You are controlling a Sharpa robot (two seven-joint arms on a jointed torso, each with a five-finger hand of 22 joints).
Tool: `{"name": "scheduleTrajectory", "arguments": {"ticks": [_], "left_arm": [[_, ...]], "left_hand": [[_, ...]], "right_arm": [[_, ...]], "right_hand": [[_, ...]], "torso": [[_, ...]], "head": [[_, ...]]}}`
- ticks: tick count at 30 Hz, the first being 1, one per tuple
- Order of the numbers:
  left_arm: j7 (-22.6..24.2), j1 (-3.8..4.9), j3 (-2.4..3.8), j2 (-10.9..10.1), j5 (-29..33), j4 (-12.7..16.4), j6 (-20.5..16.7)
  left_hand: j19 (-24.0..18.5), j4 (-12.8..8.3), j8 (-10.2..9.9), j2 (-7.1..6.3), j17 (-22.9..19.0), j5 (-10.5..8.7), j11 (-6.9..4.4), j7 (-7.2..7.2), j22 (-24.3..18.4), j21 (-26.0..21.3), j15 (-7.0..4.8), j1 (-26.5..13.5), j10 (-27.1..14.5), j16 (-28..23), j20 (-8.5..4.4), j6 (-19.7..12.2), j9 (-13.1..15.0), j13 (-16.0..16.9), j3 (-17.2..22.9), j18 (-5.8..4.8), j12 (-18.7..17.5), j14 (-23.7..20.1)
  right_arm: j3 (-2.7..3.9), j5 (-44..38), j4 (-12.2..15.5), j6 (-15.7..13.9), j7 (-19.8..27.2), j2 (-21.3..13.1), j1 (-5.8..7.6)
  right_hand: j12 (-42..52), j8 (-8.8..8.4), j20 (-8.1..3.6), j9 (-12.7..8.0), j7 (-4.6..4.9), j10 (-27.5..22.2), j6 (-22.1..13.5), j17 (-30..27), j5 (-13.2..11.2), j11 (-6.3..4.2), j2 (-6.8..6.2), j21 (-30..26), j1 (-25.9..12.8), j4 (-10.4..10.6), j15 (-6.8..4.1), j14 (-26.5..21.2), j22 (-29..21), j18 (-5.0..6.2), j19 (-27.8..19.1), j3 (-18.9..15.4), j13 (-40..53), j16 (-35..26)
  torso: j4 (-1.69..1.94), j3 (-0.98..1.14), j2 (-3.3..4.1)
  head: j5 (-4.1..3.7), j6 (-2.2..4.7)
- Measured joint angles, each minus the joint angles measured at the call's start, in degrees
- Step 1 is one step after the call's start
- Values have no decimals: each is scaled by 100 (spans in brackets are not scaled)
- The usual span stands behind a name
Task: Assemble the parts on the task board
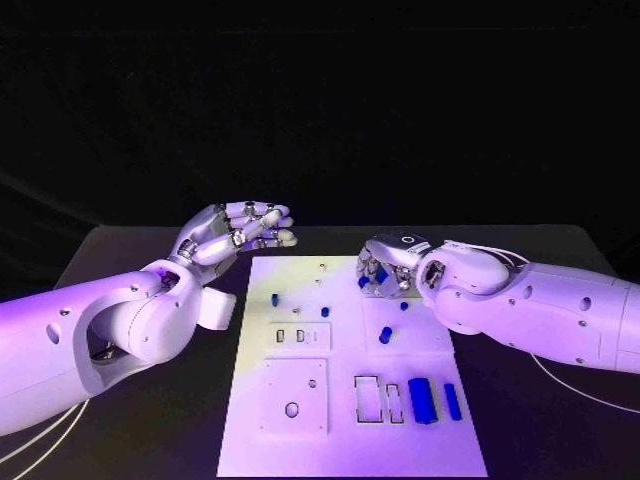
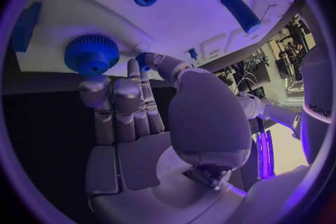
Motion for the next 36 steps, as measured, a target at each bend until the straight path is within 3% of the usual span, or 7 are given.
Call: {"name": "scheduleTrajectory", "arguments": {"ticks": [11, 16, 27, 29, 36], "left_arm": [[-11, 1, 0, -15, 50, -187, -4], [-25, 1, 0, -20, 130, -252, -21], [-46, 8, 0, -14, 233, -293, -57], [-50, 15, 0, 1, 242, -299, -62], [-69, 76, 0, 78, 262, -330, -67]], "left_hand": [[32, 2, -48, 0, 58, 0, 20, -9, -4, -14, 14, 0, -20, -12, 32, -49, -6, 0, -3, 0, -61, -14], [32, 16, -52, 0, 58, 0, 20, -20, -4, -14, -4, 0, -20, -12, 32, -61, -6, 0, -16, 0, -61, 4], [32, 16, -52, 0, 67, 0, 41, -20, -10, -13, 9, 0, -41, -12, 32, -60, -6, 5, -16, -1, -61, -9], [32, 16, -52, 0, 67, 0, 41, -20, -16, -13, 17, 0, -41, -12, 32, -60, -6, 5, -16, 0, -61, -17], [32, 16, -52, 0, 67, 0, 41, -20, -16, -13, 17, 0, -41, -12, 32, -60, -5, 5, -16, 0, -82, -17]], "right_arm": [[20, 86, 27, -248, -165, 98, 150], [30, 169, -170, -308, -213, 326, 226], [33, 313, -597, -341, -229, 803, 250], [33, 334, -641, -333, -229, 868, 252], [34, 415, -797, -246, -229, 1027, 219]], "right_hand": [[-2, 101, 0, 0, -15, 1, -69, 4, -1, 0, 0, 23, 0, 1, 0, 0, 33, 0, -1, 2, -6, 46], [-6, 101, 0, 1, -6, 1, -81, 5, -3, 0, 0, 26, 0, 2, 0, 0, 43, 0, -1, 2, -10, 53], [-38, 101, 1, 5, 5, 1, -136, 38, -16, -1, -1, 46, 1, 9, 1, 0, 69, 0, -2, 8, -11, 107], [-48, 101, 1, 130, 15, 1, -163, 36, -19, -1, -1, 46, 1, 10, 1, 0, 69, 1, -2, 9, -11, 107], [-56, 130, 1, 260, 15, 0, -223, 20, -30, 1, -1, 46, 1, 35, 1, 0, 63, 1, -2, -1, -11, 107]], "torso": [[-1, -2, 7], [12, -5, 9], [14, -9, 32], [13, -11, 35], [23, -30, 58]], "head": [[27, 27], [22, 37], [68, 40], [75, 32], [99, 12]]}}
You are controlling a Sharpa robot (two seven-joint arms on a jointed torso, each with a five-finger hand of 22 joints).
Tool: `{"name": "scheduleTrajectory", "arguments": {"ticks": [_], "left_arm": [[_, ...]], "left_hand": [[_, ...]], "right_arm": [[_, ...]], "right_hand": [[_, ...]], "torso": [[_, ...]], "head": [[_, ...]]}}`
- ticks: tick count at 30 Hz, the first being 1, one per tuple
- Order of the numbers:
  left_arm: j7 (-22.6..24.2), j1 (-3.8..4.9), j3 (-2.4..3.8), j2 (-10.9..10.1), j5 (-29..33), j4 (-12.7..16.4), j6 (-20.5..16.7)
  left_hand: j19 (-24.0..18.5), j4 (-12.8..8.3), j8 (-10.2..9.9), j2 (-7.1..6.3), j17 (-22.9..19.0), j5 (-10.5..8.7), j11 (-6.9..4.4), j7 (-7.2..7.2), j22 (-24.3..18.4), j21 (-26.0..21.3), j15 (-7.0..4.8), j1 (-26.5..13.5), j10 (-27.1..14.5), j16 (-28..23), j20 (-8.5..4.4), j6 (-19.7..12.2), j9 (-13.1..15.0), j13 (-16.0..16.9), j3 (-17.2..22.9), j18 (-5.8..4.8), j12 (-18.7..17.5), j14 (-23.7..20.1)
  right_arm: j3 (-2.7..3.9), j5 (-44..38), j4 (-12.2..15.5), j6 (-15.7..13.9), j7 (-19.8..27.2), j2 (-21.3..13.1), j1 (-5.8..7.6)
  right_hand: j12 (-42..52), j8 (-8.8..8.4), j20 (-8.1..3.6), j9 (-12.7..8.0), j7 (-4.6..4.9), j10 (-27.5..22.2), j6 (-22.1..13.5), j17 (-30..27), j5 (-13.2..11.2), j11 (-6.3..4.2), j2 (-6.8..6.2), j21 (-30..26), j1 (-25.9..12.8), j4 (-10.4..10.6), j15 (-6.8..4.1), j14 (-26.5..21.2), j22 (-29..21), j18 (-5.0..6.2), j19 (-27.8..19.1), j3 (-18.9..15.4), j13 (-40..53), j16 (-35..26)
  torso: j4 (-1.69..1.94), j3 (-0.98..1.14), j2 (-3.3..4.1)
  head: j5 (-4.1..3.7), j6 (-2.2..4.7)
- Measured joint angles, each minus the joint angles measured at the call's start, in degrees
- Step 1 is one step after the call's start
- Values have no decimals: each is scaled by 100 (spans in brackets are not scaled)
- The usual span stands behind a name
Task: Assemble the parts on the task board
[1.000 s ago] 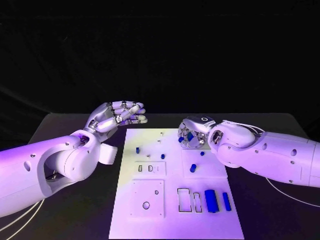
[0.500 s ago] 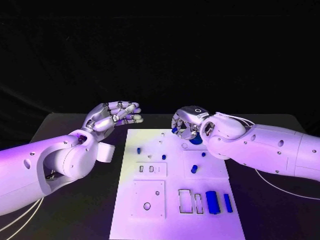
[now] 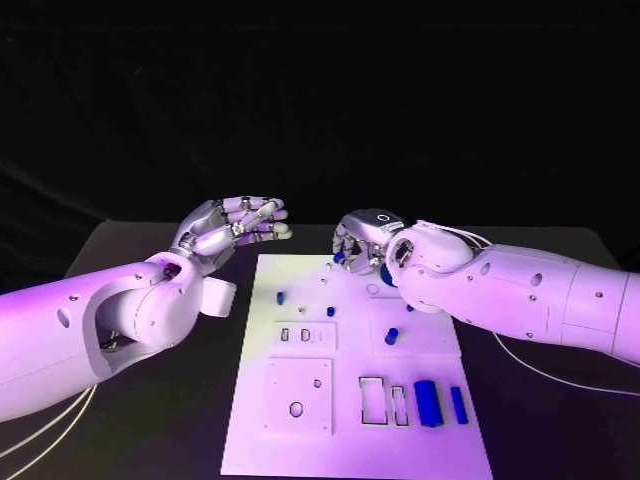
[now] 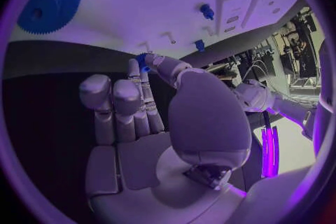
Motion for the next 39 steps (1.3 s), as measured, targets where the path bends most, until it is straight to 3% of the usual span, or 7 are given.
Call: {"name": "scheduleTrajectory", "arguments": {"ticks": [12, 19, 39], "left_arm": [[-29, 62, 0, 50, 13, -42, 1], [-44, 78, 0, 50, 15, -42, 3], [-93, 95, 0, 51, 17, -37, 32]], "left_hand": [[0, 0, -28, 26, 5, 0, 0, -21, -6, 0, 0, -26, 0, 0, 0, -21, 1, 0, 0, 0, 0, 0], [0, 0, -28, 26, 11, 0, 21, -21, -6, 0, 20, -25, -21, 0, 0, -21, 1, -1, 0, 0, 1, -20], [0, -1, -28, 25, 15, 0, 21, 0, -11, -23, 20, -25, -21, 0, 0, -41, -5, -1, 0, 0, -30, -20]], "right_arm": [[-3, 78, -66, 108, 0, 123, -48], [6, 94, -83, 102, 0, 157, -45], [-1, 89, -230, 72, -77, 297, -56]], "right_hand": [[-14, -1, 23, 88, 11, -2, -31, 0, 17, 2, 0, 0, 0, 33, 0, 0, -10, 0, -23, 32, -5, 27], [-21, -16, 23, 236, 14, -23, -53, 0, 17, 23, -1, 0, -1, 38, 1, 0, -16, 0, -23, 37, -3, 27], [-36, 3, 23, 250, 24, -51, -86, -13, 4, 15, -2, 0, -2, 64, 1, 0, -16, 0, -23, 64, -1, 46]], "torso": [[33, -26, 41], [30, -23, 56], [32, -26, 74]], "head": [[30, -40], [43, -47], [43, -54]]}}
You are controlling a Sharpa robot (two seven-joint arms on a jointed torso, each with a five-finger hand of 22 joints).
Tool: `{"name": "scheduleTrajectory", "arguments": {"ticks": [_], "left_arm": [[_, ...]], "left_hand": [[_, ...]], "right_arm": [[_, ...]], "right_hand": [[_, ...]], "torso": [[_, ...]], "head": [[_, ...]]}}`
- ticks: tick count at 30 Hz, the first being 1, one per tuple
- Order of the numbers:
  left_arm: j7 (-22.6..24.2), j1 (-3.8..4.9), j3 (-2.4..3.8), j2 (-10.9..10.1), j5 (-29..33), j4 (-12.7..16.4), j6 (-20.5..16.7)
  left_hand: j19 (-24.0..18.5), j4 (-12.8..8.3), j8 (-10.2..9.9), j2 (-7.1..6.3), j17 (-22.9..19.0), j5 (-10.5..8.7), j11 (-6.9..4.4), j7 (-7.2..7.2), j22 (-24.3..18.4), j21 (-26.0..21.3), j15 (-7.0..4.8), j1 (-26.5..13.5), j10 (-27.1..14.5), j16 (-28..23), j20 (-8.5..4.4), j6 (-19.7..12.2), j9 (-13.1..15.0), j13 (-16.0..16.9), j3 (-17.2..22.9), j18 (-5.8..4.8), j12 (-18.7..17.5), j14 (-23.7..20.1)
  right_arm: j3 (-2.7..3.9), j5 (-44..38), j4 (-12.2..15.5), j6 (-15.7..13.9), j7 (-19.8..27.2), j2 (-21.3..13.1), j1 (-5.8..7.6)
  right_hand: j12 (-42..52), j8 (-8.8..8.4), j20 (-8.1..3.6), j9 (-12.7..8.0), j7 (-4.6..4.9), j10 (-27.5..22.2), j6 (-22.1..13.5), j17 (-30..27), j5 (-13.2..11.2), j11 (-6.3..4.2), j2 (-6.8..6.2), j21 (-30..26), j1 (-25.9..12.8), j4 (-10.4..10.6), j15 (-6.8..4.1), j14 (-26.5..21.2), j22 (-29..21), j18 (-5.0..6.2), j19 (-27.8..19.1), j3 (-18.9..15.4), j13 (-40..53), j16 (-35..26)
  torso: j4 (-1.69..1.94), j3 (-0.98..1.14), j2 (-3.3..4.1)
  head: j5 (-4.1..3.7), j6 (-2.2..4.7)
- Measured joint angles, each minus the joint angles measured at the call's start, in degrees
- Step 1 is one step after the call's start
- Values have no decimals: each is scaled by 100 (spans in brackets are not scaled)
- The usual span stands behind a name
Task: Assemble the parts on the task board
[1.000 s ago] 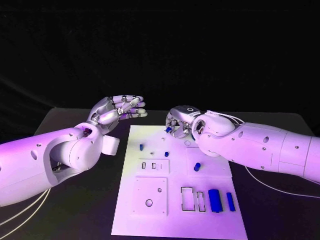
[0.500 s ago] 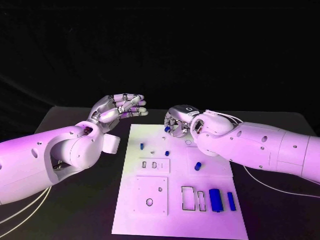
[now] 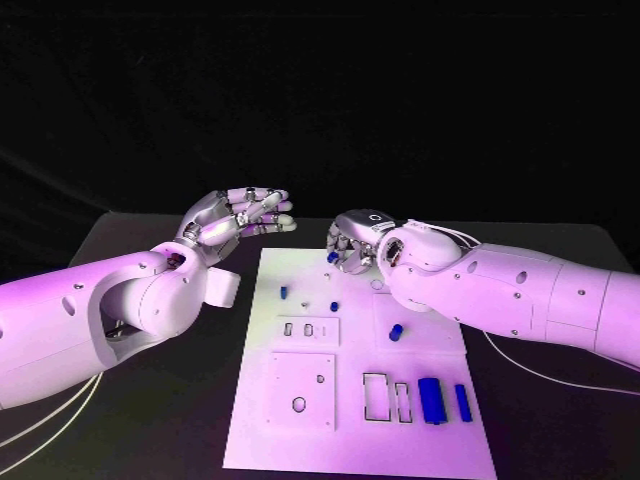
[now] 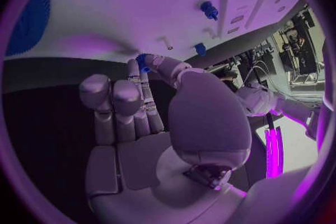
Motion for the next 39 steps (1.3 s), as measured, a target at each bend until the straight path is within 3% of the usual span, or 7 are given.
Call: {"name": "scheduleTrajectory", "arguments": {"ticks": [11, 13, 19, 25, 32, 37, 39], "left_arm": [[-14, 1, 0, 15, 1, -14, 39], [-16, 1, 0, 17, 1, -17, 43], [-24, 1, 0, 18, 2, -23, 55], [-30, 1, 0, 10, 2, -35, 69], [-33, 1, -2, -10, 3, -66, 88], [-34, -2, -2, -10, 3, -108, 99], [-34, -2, -3, -6, 3, -127, 105]], "left_hand": [[-3, 0, 0, 0, 0, 0, 0, -3, 0, 0, 2, 0, 0, 0, 3, -3, 0, 0, 0, 0, 0, -2], [-21, 0, 0, 0, 5, 0, 0, -21, -5, 0, 21, 0, 0, 0, 20, -21, 0, 0, 0, 0, 0, -21], [-21, 0, 0, 0, 5, 0, 21, -21, -5, 0, 21, 0, -21, 0, 20, -21, 1, 0, 0, 0, 0, -21], [-21, 0, 0, 0, 4, 0, 21, -21, -5, 0, 21, 0, -21, 0, 20, -21, 1, 0, 0, 0, 0, -21], [-21, -16, 0, 0, 4, 0, 21, -21, -5, 0, 0, 0, -21, -22, 20, -21, 1, 0, -16, -1, 0, -42], [-20, -16, -22, 0, 10, 0, 21, -21, -5, -20, 0, 0, -21, -22, 20, -21, 1, 0, -16, 0, 0, -42], [-20, -16, -22, 0, 10, 0, 21, -21, -5, -20, 0, 0, -21, -22, 20, -21, 1, 0, -16, 0, 0, -42]], "right_arm": [[-2, -18, -41, 57, -31, 37, -13], [-2, -20, -47, 70, -32, 39, -13], [-1, -21, -56, 68, -30, 10, -15], [1, -20, 172, 12, -29, -279, -12], [1, 117, 858, -202, 72, -1075, -10], [24, 430, 1168, -404, 188, -1560, -1], [38, 626, 1234, -473, 223, -1725, 11]], "right_hand": [[-30, -4, 10, 42, 26, -29, -46, -76, 13, 24, -1, -6, 0, 6, 21, -21, -65, 1, -38, 6, -2, -1], [-93, -6, 50, 77, 67, -169, -180, -173, 43, 64, -90, -94, -30, 116, 72, -73, -151, 2, -137, 116, -5, -40], [-201, -494, 202, -54, 211, -1135, -996, -733, 43, 241, -385, -529, -37, 195, 223, -269, -695, 1, -516, -190, -108, -378], [-45, -581, 204, -68, 215, -1253, -1074, -864, 43, 241, -454, -599, 74, 167, 216, -278, -733, 1, -534, -624, -87, -402], [267, -507, 152, -26, 224, -504, -746, -541, 43, 184, -415, -293, 266, 128, 181, -200, -189, 2, -232, -429, -66, -77], [689, -447, 23, 7, 55, 376, -459, -606, 32, 17, -489, -292, 192, 167, -13, -194, -145, 2, -189, -436, 226, -68], [1056, -444, -58, 18, -11, 757, -435, -115, 1, -103, -567, -224, 108, 144, -112, -69, 0, 1, -108, -710, 530, 252]], "torso": [[1, -7, 9], [0, -7, 10], [-7, -7, 10], [-12, -2, 8], [-35, 7, -9], [-71, 23, -31], [-85, 30, -40]], "head": [[2, -26], [7, -30], [17, -34], [31, -17], [47, 11], [55, 37], [55, 47]]}}
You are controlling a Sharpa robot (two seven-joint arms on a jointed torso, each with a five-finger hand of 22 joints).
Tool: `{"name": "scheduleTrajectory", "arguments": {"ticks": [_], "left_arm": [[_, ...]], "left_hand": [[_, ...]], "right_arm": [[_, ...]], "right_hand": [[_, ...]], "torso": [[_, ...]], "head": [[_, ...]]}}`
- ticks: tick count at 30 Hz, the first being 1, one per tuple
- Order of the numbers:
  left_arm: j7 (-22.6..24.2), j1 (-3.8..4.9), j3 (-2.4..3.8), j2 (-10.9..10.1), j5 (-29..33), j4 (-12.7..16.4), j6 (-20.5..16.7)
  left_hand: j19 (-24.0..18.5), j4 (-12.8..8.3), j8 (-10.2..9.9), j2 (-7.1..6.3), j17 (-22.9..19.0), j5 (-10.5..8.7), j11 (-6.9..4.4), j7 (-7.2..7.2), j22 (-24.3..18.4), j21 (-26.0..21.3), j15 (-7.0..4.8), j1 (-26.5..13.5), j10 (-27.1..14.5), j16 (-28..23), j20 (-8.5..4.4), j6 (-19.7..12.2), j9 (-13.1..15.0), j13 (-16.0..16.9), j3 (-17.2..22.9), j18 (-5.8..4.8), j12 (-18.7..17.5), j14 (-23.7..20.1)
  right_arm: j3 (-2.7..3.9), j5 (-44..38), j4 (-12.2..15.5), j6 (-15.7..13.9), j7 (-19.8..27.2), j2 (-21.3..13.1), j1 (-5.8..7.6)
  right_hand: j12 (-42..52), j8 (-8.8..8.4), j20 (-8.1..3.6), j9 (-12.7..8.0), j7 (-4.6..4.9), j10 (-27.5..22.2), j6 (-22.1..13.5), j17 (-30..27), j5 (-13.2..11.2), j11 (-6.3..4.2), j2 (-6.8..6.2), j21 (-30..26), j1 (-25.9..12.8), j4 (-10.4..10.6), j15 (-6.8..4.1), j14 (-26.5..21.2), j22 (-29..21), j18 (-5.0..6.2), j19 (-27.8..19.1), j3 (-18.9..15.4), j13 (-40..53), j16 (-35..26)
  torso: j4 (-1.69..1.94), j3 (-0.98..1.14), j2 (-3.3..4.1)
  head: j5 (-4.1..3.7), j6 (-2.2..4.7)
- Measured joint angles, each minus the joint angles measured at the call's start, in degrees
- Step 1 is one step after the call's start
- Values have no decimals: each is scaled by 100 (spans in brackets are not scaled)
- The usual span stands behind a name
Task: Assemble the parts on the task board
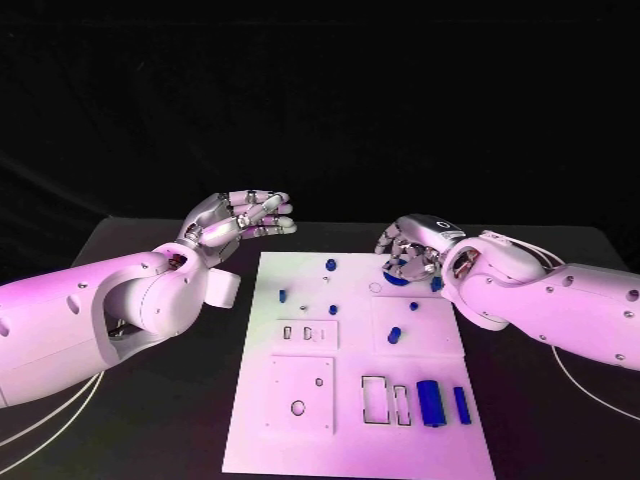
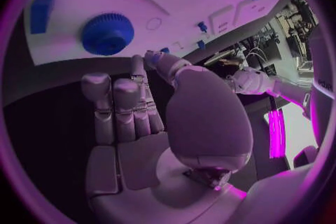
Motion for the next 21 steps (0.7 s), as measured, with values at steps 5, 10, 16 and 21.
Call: {"name": "scheduleTrajectory", "arguments": {"ticks": [5, 10, 16, 21], "left_arm": [[0, 0, -3, 12, 0, -38, 14], [-1, -3, -4, 25, 0, -61, 29], [-3, -6, -7, 50, 0, -82, 47], [-5, -8, -9, 57, 0, -98, 59]], "left_hand": [[0, 0, 0, 0, 0, 0, 0, 0, -5, 0, 0, 0, 0, 0, 0, 0, 0, 0, 0, 0, 0, 0], [0, 0, 0, 0, 0, 0, 0, 0, -5, 0, 0, 0, 0, 0, 0, 0, 0, 0, 0, 0, 0, 0], [0, 0, 1, 0, -1, 0, 0, 0, -5, 0, 0, 0, 0, 0, 0, 0, 0, 0, 0, 0, 0, 0], [0, 0, 1, 0, -1, 0, 0, 0, -4, 0, 0, 0, 0, 0, 0, 0, 1, 0, 0, 0, 0, 0]], "right_arm": [[17, 494, 45, -24, 18, -233, 21], [21, 866, 2, 109, -17, -300, 24], [23, 1018, -115, 320, -94, -266, 18], [23, 1054, -223, 471, -155, -200, 2]], "right_hand": [[5189, 294, -22, 125, -52, 260, -304, 2797, 32, -78, 134, 418, -124, 221, 5, 142, 723, -135, 442, -904, 5786, 1836], [6596, 510, 59, 200, 48, 243, -606, 2917, 32, -1, 298, 669, -3, 419, 95, 132, 1128, -135, 625, -1297, 6485, 2211], [6815, 596, 97, 213, 93, 254, -771, 2917, 32, 49, 373, 809, 73, 529, 114, 152, 1359, -226, 723, -1486, 6496, 2298], [6939, 644, 101, 219, 100, 254, -820, 2917, 32, 50, 380, 894, 128, 587, 135, 131, 1510, -226, 789, -1544, 6496, 2332]], "torso": [[-21, 18, -22], [-30, 27, -38], [-30, 31, -46], [-25, 27, -46]], "head": [[-12, 3], [-15, -19], [-31, -31], [-36, -32]]}}
